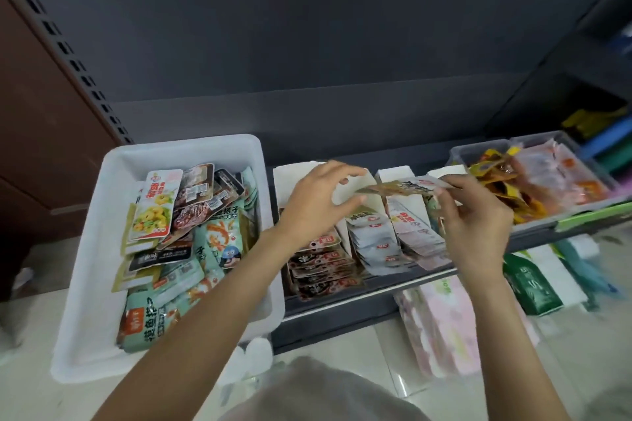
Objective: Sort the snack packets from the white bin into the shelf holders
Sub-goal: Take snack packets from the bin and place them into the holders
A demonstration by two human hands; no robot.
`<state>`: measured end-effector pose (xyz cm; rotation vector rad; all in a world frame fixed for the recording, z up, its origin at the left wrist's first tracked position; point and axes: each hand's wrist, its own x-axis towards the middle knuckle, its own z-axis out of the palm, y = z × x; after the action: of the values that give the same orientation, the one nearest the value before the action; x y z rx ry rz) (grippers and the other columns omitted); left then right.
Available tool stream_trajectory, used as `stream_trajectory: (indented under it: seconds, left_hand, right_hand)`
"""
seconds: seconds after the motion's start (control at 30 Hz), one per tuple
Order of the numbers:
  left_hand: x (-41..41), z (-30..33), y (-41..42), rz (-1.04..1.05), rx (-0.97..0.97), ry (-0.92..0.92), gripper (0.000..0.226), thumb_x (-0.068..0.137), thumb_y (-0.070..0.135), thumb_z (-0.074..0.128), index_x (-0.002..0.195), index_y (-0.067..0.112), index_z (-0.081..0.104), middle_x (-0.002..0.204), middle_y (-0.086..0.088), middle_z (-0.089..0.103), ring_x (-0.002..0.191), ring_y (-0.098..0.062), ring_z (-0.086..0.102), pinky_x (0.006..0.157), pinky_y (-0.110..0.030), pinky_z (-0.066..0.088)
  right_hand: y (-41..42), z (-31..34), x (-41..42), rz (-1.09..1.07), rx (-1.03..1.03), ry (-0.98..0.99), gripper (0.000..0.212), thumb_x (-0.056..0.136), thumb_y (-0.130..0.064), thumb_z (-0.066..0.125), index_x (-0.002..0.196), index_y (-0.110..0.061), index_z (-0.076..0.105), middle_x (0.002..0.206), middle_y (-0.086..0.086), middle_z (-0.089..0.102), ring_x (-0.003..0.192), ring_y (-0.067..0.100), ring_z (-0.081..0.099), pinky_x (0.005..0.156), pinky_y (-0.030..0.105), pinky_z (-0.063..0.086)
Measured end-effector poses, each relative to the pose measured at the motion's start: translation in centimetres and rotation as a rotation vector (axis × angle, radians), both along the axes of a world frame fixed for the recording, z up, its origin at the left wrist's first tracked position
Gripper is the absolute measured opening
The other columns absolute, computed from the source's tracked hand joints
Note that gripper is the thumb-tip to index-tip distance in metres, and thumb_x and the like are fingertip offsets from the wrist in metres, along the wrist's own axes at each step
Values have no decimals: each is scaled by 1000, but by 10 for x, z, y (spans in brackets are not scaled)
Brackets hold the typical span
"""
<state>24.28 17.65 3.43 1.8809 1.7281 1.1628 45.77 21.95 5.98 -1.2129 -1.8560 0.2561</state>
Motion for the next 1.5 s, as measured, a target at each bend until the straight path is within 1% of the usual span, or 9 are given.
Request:
stream_trajectory:
  seconds: [0.1, 0.27, 0.43, 0.6, 0.73, 0.97, 1.2, 1.37, 1.5]
  left_hand:
    - [16, -13, 12, -19, 30, 54, 24, 87, 29, 66, 110, 25, 67, 108, 9, 64, 97, -8, 56, 83, -27, 46]
    - [18, -33, 14, 68, 52, 285, 13, 86, 28, 65, 98, 26, 72, 96, 7, 70, 92, -18, 59, 83, -37, 45]
    - [8, -40, 3, -63, -133, 390, 28, 89, 33, 59, 117, 33, 64, 128, 7, 55, 124, -15, 39, 101, -31, 30]
    - [-37, -31, -47, 271, 35, 109, 24, 89, 22, 61, 112, 25, 67, 117, 7, 63, 113, -10, 49, 100, -25, 34]
    - [-107, -54, -94, 647, 1, 335, 30, 81, 17, 68, 110, 18, 67, 113, -2, 64, 108, -24, 52, 97, -37, 41]
    - [-168, -82, -130, 719, -531, 363, 47, 87, 32, 61, 130, 17, 53, 134, -6, 51, 127, -28, 40, 105, -42, 32]
    - [-171, -89, -142, 659, -606, 317, 54, 93, 38, 52, 142, 20, 39, 150, 1, 35, 136, -21, 35, 113, -38, 26]
    - [-160, -56, -152, 911, -221, -490, 32, 97, 39, 47, 124, 24, 58, 123, 6, 60, 113, -11, 53, 90, -23, 38]
    - [-143, -26, -155, 929, -35, -1079, 30, 93, 38, 52, 118, 25, 62, 114, 10, 65, 108, -8, 60, 98, -30, 42]
  right_hand:
    - [10, -12, -9, 78, 48, -99, 10, 85, 0, 64, 92, -5, 69, 83, 0, 68, 68, 6, 58, 64, 6, 39]
    - [26, -49, -28, 202, -36, -430, 17, 82, -4, 67, 91, -18, 71, 79, 1, 71, 67, 23, 67, 54, 25, 45]
    - [22, -66, -28, 360, -203, -839, 36, 90, -4, 56, 123, -17, 64, 124, 8, 64, 129, 39, 44, 108, 51, 32]
    - [1, -26, -54, 414, -68, -464, 35, 86, 1, 57, 118, -12, 65, 114, 5, 67, 109, 26, 58, 94, 42, 48]
    - [-25, -4, -120, 613, -33, -377, 27, 91, -7, 55, 113, -17, 67, 104, 0, 71, 92, 19, 67, 78, 35, 55]
    - [-41, -58, -257, 858, 8, -774, 33, 90, -12, 59, 122, -16, 61, 125, 4, 61, 114, 23, 54, 99, 37, 43]
    - [-42, -81, -293, 842, 345, -1117, 33, 86, -9, 55, 118, -15, 61, 124, 9, 56, 117, 27, 48, 94, 37, 42]
    - [-27, -64, -273, 702, 317, -633, 25, 73, -3, 74, 96, -14, 73, 90, 3, 67, 82, 23, 60, 71, 34, 52]
    - [-30, -36, -236, 598, -466, -25, 12, 94, -14, 56, 97, -6, 66, 94, 6, 68, 81, 20, 61, 67, 33, 49]
